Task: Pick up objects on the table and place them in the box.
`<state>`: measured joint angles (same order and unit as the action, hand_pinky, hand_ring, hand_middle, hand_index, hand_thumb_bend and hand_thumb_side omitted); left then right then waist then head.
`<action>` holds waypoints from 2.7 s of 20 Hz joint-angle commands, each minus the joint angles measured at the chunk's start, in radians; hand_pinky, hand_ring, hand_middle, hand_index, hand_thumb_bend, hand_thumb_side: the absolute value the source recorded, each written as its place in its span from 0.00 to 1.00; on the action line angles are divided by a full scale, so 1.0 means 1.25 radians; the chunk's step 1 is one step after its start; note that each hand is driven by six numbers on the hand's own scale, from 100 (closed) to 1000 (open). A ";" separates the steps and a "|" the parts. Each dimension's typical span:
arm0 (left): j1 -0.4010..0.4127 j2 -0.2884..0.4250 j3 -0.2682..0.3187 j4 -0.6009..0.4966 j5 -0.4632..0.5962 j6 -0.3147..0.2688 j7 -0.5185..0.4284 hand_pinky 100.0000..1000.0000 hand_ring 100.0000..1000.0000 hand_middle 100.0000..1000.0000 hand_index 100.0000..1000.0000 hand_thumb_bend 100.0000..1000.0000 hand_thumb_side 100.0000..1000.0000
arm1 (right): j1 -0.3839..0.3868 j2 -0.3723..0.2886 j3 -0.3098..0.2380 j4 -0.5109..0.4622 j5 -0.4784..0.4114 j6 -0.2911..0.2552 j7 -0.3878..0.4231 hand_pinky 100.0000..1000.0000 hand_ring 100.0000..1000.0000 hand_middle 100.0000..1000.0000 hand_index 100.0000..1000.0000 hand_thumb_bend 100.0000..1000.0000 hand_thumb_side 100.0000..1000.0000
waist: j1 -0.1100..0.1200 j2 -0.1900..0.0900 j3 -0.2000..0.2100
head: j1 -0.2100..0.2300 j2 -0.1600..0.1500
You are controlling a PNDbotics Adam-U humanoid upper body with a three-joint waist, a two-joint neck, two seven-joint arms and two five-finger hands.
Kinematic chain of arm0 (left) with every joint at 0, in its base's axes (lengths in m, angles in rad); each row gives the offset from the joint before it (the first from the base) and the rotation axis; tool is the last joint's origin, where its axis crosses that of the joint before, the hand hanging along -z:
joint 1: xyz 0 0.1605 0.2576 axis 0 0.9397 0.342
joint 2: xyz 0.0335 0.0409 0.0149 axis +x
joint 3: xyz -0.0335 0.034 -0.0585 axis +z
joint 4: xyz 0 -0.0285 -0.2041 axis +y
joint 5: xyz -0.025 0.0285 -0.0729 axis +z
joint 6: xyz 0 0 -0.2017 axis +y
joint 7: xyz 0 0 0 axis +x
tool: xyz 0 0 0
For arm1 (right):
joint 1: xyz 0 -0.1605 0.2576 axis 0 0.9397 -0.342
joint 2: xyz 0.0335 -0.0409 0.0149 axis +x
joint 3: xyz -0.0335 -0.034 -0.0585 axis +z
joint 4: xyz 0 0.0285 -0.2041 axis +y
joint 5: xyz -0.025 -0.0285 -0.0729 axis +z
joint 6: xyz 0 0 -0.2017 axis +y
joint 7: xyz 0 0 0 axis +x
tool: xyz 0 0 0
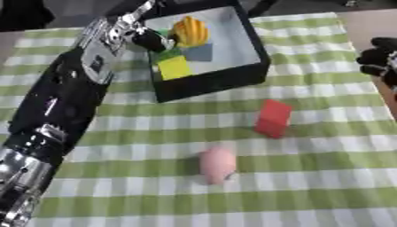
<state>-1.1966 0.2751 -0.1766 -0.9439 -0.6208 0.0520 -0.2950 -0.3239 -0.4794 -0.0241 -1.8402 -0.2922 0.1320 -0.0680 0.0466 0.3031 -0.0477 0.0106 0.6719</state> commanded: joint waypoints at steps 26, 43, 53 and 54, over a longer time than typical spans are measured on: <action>0.248 0.247 0.066 -0.606 0.526 0.120 0.202 0.80 0.75 0.71 0.77 0.00 0.43 | 0.030 -0.055 -0.030 -0.025 -0.003 -0.019 -0.029 0.82 0.74 0.61 0.74 0.00 0.48 | -0.023 -0.043 0.047 | -0.037 0.028; 0.652 0.179 0.192 -0.818 0.733 0.027 0.531 0.81 0.78 0.76 0.80 0.02 0.67 | 0.051 -0.067 -0.037 -0.049 0.001 -0.030 -0.041 0.82 0.74 0.61 0.75 0.00 0.46 | -0.049 -0.052 0.072 | -0.054 0.046; 0.753 0.135 0.223 -0.807 0.713 -0.005 0.576 0.81 0.78 0.78 0.83 0.05 0.70 | 0.067 -0.128 -0.024 -0.078 0.053 -0.016 -0.014 0.83 0.77 0.65 0.77 0.00 0.41 | -0.067 -0.055 0.076 | -0.048 0.059; 0.757 0.135 0.223 -0.807 0.712 -0.004 0.577 0.81 0.78 0.79 0.83 0.05 0.70 | 0.069 -0.144 -0.020 -0.081 0.066 -0.011 -0.009 0.83 0.78 0.66 0.77 0.00 0.41 | -0.069 -0.055 0.074 | -0.049 0.061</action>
<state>-0.2459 0.4304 0.0897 -1.9413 0.2718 0.0486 0.4208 -0.2322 -0.6079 -0.0456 -1.9150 -0.2282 0.1151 -0.0869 -0.0277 0.2684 0.0449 -0.0485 0.7413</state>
